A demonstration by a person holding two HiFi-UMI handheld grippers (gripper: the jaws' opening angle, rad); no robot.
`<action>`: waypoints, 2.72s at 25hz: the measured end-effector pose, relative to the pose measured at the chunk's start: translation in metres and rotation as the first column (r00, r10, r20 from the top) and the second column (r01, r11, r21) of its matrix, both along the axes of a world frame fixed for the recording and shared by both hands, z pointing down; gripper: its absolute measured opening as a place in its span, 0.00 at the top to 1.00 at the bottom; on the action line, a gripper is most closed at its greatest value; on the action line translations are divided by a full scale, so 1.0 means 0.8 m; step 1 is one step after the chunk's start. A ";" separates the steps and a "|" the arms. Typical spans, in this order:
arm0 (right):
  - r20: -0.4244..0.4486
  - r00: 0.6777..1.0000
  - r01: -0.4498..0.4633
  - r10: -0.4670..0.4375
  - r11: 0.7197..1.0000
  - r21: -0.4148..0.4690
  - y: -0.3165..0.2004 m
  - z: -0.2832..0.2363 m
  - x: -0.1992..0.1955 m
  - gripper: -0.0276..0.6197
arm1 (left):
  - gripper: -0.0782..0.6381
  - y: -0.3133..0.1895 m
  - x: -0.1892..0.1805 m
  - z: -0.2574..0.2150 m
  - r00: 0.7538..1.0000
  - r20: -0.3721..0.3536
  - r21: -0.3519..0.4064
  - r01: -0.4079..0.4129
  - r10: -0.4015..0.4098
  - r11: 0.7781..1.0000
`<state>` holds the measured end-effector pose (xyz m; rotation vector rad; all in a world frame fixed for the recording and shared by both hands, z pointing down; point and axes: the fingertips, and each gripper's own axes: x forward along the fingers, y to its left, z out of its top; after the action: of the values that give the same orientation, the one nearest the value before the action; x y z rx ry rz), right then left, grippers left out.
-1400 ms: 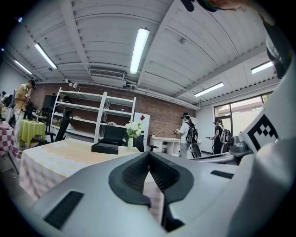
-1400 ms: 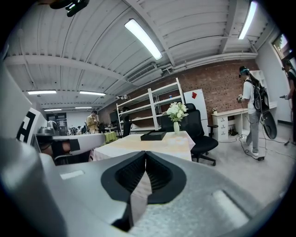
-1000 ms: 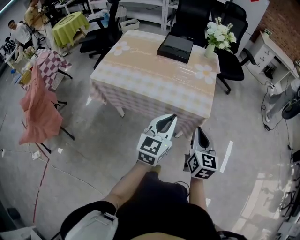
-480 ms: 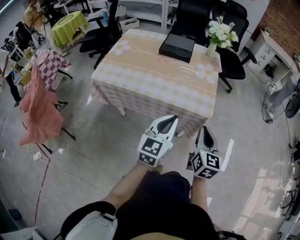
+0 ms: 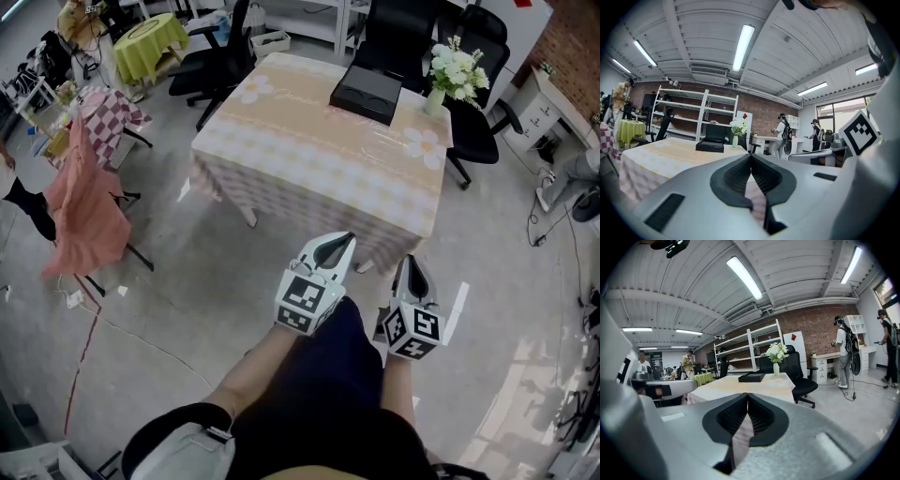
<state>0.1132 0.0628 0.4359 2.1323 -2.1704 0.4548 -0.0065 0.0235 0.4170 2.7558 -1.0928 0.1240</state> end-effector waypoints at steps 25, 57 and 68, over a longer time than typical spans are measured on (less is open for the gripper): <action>0.012 1.000 0.029 -0.029 0.999 -0.033 -0.104 0.010 0.035 0.95 | 0.88 -0.103 0.042 0.017 1.000 0.009 -0.044 0.022 -0.022 0.999; -0.006 0.994 0.109 -0.111 0.988 -0.108 -0.316 0.012 0.108 0.95 | 0.88 -0.308 0.114 0.031 0.997 0.048 -0.124 0.074 -0.068 0.990; -0.003 0.988 0.152 -0.154 0.981 -0.119 -0.380 0.011 0.098 0.95 | 0.88 -0.361 0.103 0.036 0.993 0.082 -0.145 0.100 -0.089 0.984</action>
<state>0.1920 -0.2409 0.4447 1.8869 -2.2197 0.5417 0.0757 -0.2649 0.4456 2.5815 -1.1795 0.2875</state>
